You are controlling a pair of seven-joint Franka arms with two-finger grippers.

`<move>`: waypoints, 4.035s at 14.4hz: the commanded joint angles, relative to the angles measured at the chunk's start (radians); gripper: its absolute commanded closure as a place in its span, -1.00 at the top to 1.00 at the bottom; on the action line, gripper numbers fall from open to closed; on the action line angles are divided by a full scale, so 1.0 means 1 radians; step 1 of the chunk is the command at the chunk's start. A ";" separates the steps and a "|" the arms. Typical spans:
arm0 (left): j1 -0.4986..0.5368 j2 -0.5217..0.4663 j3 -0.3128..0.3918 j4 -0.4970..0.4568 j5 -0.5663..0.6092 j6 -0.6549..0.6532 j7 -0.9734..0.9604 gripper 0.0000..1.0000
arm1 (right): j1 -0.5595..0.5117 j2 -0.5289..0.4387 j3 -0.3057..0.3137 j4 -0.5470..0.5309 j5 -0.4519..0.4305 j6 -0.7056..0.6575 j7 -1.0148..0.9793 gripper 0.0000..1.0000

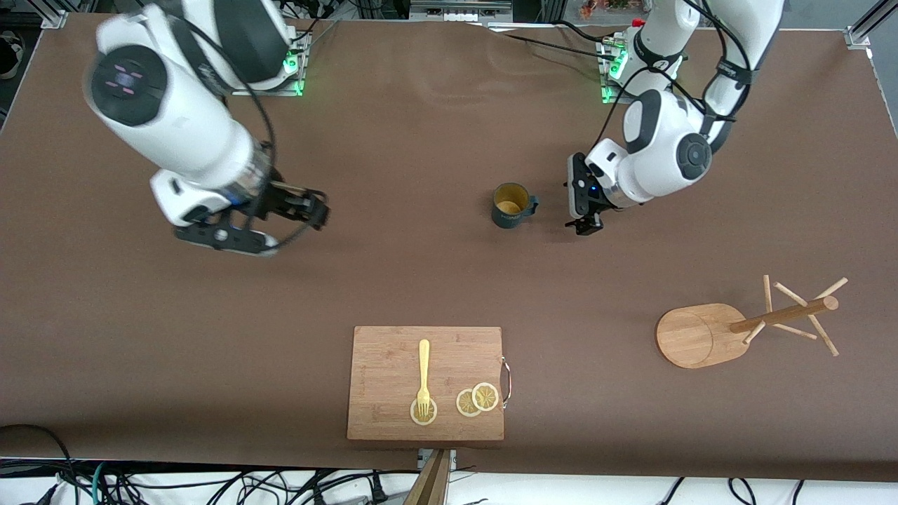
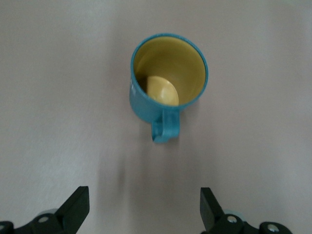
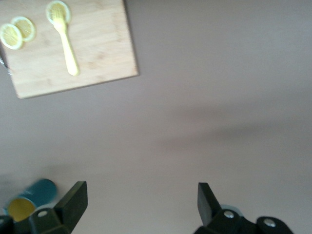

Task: Pass cup and hang on rack
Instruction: 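Set the mug down and withdraw the right gripper while the left gripper approaches, then lower the left gripper onto the teal mug's handle and close it, then lift the mug by its handle with the left gripper toward the rack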

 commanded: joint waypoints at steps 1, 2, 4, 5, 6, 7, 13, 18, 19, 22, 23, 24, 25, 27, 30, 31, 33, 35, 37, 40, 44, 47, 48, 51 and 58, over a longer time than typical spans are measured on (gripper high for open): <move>0.002 0.005 -0.060 -0.081 -0.061 0.159 0.055 1.00 | 0.006 -0.199 -0.073 -0.215 0.016 -0.019 -0.162 0.99; 0.001 0.017 -0.070 -0.095 -0.071 0.205 0.057 1.00 | 0.003 -0.221 -0.101 -0.217 0.016 -0.051 -0.213 0.99; -0.010 0.036 -0.092 -0.112 -0.103 0.259 0.057 1.00 | -0.085 -0.265 -0.095 -0.219 0.015 -0.095 -0.267 0.99; -0.010 0.046 -0.093 -0.115 -0.105 0.278 0.058 1.00 | -0.139 -0.282 -0.065 -0.226 0.013 -0.111 -0.294 0.99; -0.010 0.054 -0.093 -0.118 -0.105 0.287 0.058 1.00 | -0.206 -0.302 -0.027 -0.244 0.012 -0.114 -0.328 0.99; -0.010 0.062 -0.095 -0.115 -0.107 0.290 0.058 1.00 | -0.261 -0.327 0.010 -0.274 0.006 -0.103 -0.362 0.99; -0.004 0.134 -0.096 -0.104 -0.213 0.327 0.156 1.00 | -0.291 -0.341 0.024 -0.297 -0.067 -0.074 -0.411 0.99; -0.002 0.163 -0.096 -0.084 -0.595 0.313 0.498 1.00 | -0.288 -0.336 0.026 -0.295 -0.088 -0.069 -0.420 0.99; -0.002 0.163 -0.096 -0.083 -0.672 0.293 0.556 1.00 | -0.288 -0.336 0.026 -0.294 -0.091 -0.066 -0.420 0.99; 0.005 0.169 -0.095 -0.069 -0.881 0.227 0.728 1.00 | -0.282 -0.310 0.024 -0.236 -0.090 -0.085 -0.423 0.99; 0.005 0.172 -0.092 -0.068 -0.928 0.195 0.765 1.00 | -0.282 -0.310 0.024 -0.234 -0.090 -0.080 -0.419 0.99; 0.005 0.178 -0.089 -0.067 -0.971 0.177 0.793 1.00 | -0.282 -0.308 0.024 -0.232 -0.091 -0.077 -0.414 0.99; 0.007 0.178 -0.089 -0.067 -1.007 0.173 0.820 1.00 | -0.283 -0.305 0.024 -0.232 -0.087 -0.073 -0.403 0.99; 0.016 0.184 -0.081 -0.067 -1.041 0.146 0.856 1.00 | -0.285 -0.296 0.023 -0.229 -0.085 -0.074 -0.400 0.99; 0.021 0.204 -0.067 -0.067 -1.071 0.140 0.922 1.00 | -0.287 -0.295 0.021 -0.229 -0.071 -0.071 -0.385 0.99; 0.022 0.214 -0.061 -0.067 -1.081 0.138 0.946 1.00 | -0.294 -0.292 0.017 -0.229 -0.070 -0.071 -0.385 0.99; 0.022 0.238 -0.046 -0.067 -1.128 0.112 0.994 1.00 | -0.296 -0.285 0.011 -0.229 -0.068 -0.071 -0.385 0.99; 0.021 0.246 -0.046 -0.064 -1.182 0.108 1.040 1.00 | -0.285 -0.288 0.020 -0.229 -0.071 -0.070 -0.385 0.99; 0.021 0.255 -0.046 -0.052 -1.193 0.108 1.043 1.00 | -0.283 -0.288 0.020 -0.229 -0.067 -0.070 -0.385 0.99; 0.021 0.260 -0.046 -0.049 -1.199 0.108 1.041 1.00 | -0.286 -0.285 0.018 -0.229 -0.065 -0.066 -0.400 0.99; 0.010 0.260 -0.046 -0.048 -1.222 0.108 1.082 0.73 | -0.285 -0.285 0.018 -0.232 -0.062 -0.066 -0.400 0.99; 0.010 0.261 -0.046 -0.043 -1.229 0.106 1.097 0.30 | -0.291 -0.285 0.017 -0.232 -0.056 -0.066 -0.400 0.99; 0.010 0.261 -0.046 -0.043 -1.229 0.106 1.097 -0.02 | -0.294 -0.284 0.015 -0.232 -0.057 -0.066 -0.399 0.99; 0.010 0.260 -0.046 -0.043 -1.231 0.106 1.087 -0.78 | -0.309 -0.264 0.006 -0.229 -0.064 -0.066 -0.402 0.99; 0.027 0.205 -0.044 -0.028 -1.223 0.106 0.854 -1.00 | -0.314 -0.258 0.005 -0.232 -0.067 -0.051 -0.402 0.99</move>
